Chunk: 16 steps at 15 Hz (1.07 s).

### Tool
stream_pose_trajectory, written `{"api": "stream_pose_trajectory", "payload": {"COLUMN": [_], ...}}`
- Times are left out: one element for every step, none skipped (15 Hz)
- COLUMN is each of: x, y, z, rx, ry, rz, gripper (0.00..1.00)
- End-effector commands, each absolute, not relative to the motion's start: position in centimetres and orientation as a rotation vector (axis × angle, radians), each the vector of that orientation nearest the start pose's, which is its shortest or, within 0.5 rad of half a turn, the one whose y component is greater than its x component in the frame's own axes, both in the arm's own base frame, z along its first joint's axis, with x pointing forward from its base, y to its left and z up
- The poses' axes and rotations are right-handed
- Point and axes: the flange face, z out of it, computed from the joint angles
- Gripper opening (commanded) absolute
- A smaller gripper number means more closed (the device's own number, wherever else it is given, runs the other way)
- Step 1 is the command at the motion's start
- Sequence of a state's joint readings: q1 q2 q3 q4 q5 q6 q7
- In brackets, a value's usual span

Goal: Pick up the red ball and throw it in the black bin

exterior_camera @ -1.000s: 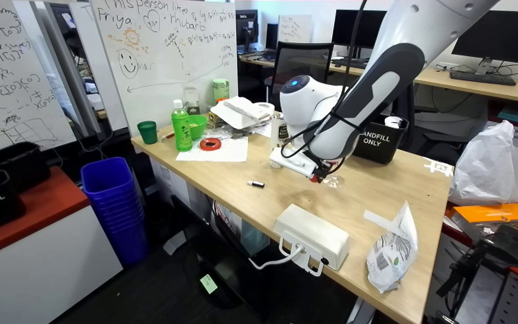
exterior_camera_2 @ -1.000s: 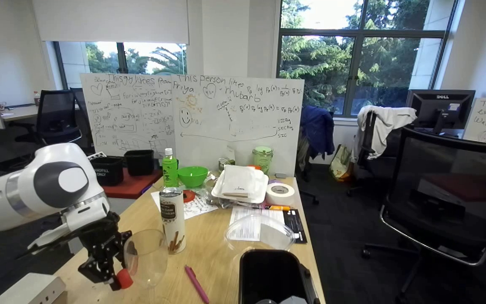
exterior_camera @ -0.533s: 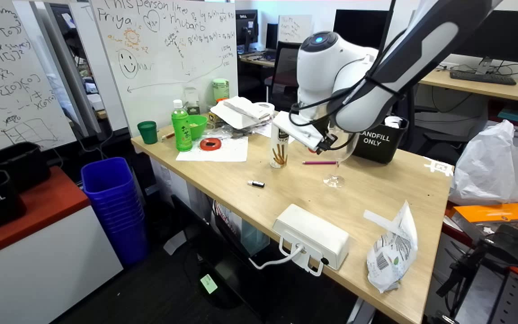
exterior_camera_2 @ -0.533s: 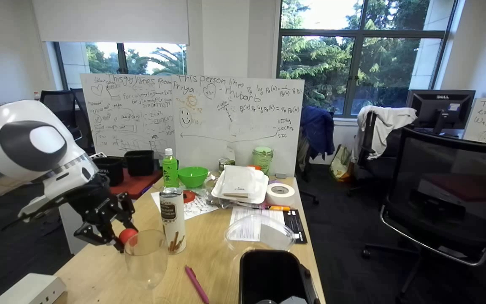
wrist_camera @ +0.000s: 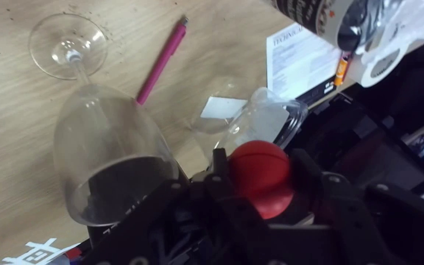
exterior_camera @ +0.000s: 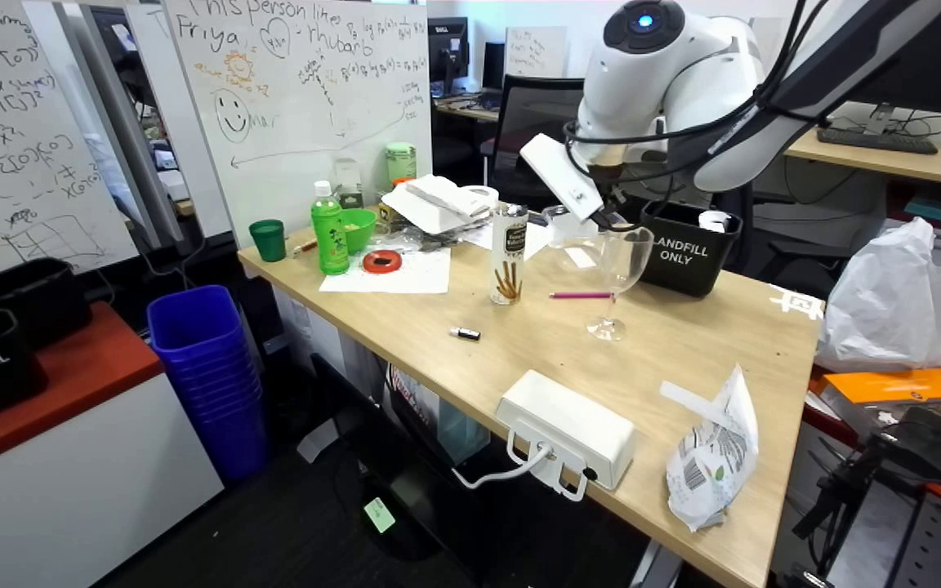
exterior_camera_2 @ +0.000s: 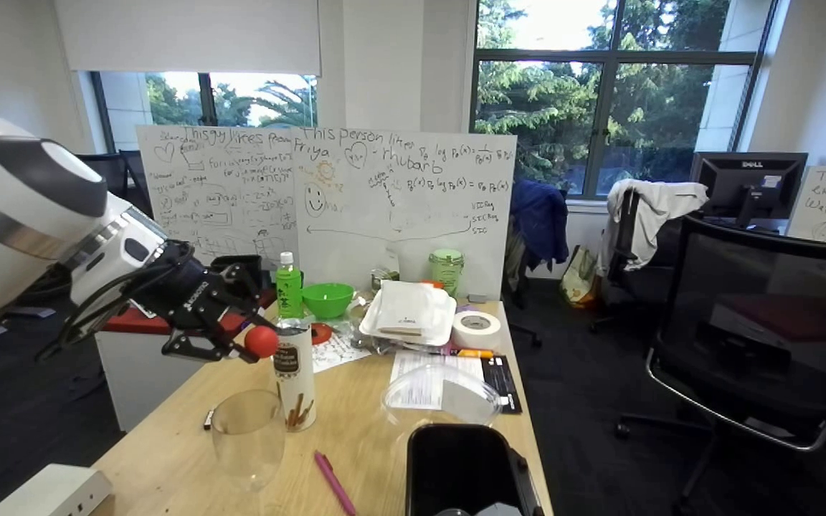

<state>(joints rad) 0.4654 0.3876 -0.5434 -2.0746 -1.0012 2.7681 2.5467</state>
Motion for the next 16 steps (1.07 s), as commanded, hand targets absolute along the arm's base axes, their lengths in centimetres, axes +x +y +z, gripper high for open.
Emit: {"api": "stream_pose_trajectory", "payload": {"x": [62.2,62.6,63.5,63.8,63.7,64.0,63.6,63.1,62.6,62.2,61.8,61.3,60.9,60.4,60.2,59.9], "y": [-2.1,-3.0,-4.2,-5.2,-6.3,-7.4,-8.4,-9.3,-10.0,-10.6,-11.3,-11.8,-12.4,-13.1,-13.9,-14.1], "z": [31.5,32.0,33.4,33.9,33.8,34.2,33.2,32.1,30.6,29.2,27.7,26.4,25.3,24.3,23.7,23.3], "rx": [-1.838,-1.808,-1.765,-1.713,-1.676,-1.656,-1.633,-1.612,-1.597,-1.581,-1.562,-1.542,-1.523,-1.498,-1.473,-1.456], "ry": [2.214,2.226,2.244,2.266,2.294,2.314,2.357,2.399,2.441,2.483,2.53,2.572,2.611,2.644,2.673,2.693], "rz": [-1.26,-1.298,-1.357,-1.4,-1.429,-1.448,-1.44,-1.432,-1.41,-1.392,-1.365,-1.339,-1.315,-1.27,-1.232,-1.204], "gripper": [0.2,0.2,0.2,0.2,0.2,0.2,0.2,0.2,0.2,0.2,0.2,0.2,0.2,0.2,0.2,0.2]}}
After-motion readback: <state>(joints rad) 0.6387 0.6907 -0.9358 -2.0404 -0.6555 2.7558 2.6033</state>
